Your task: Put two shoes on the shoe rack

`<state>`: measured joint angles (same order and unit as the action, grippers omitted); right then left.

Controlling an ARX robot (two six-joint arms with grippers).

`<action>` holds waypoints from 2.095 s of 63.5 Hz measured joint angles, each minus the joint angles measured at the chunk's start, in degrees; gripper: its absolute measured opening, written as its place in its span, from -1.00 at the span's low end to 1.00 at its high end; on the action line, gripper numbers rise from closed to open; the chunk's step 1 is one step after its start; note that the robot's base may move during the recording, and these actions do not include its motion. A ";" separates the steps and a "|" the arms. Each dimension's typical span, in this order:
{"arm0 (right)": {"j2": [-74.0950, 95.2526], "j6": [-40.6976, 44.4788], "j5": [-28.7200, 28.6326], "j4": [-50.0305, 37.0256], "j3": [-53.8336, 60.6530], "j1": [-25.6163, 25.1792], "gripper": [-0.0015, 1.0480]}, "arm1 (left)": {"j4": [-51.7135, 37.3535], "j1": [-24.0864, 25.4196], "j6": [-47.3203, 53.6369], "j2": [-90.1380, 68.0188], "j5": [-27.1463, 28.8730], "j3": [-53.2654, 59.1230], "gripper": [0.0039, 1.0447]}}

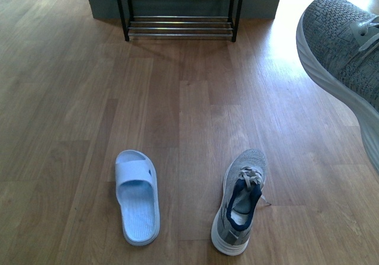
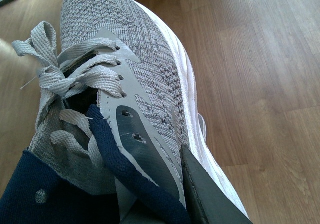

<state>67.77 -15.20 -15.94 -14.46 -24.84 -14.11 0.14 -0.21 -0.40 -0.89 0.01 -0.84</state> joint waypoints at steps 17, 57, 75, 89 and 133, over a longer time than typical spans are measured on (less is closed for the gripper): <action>0.00 0.02 0.00 0.00 0.00 0.00 -0.97 | 16.63 -13.62 -10.75 -24.98 34.56 -10.78 0.83; 0.00 0.00 0.00 0.00 0.00 0.00 -0.97 | -12.24 -32.22 6.67 -122.99 14.08 -57.13 0.83; 0.00 0.00 0.00 0.00 0.00 0.00 -0.97 | -9.49 -34.75 8.04 -147.60 5.51 -78.31 0.83; 0.00 0.02 0.00 0.00 0.00 0.00 -0.97 | -8.55 -36.94 7.85 -157.52 -2.78 -91.08 0.83; 0.00 0.00 0.00 0.00 0.00 0.00 -0.97 | -4.72 -36.98 6.51 -157.81 4.92 -90.77 0.83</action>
<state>67.77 -15.20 -15.94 -14.46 -24.84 -14.11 -4.58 -37.19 6.11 -158.69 4.93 -91.61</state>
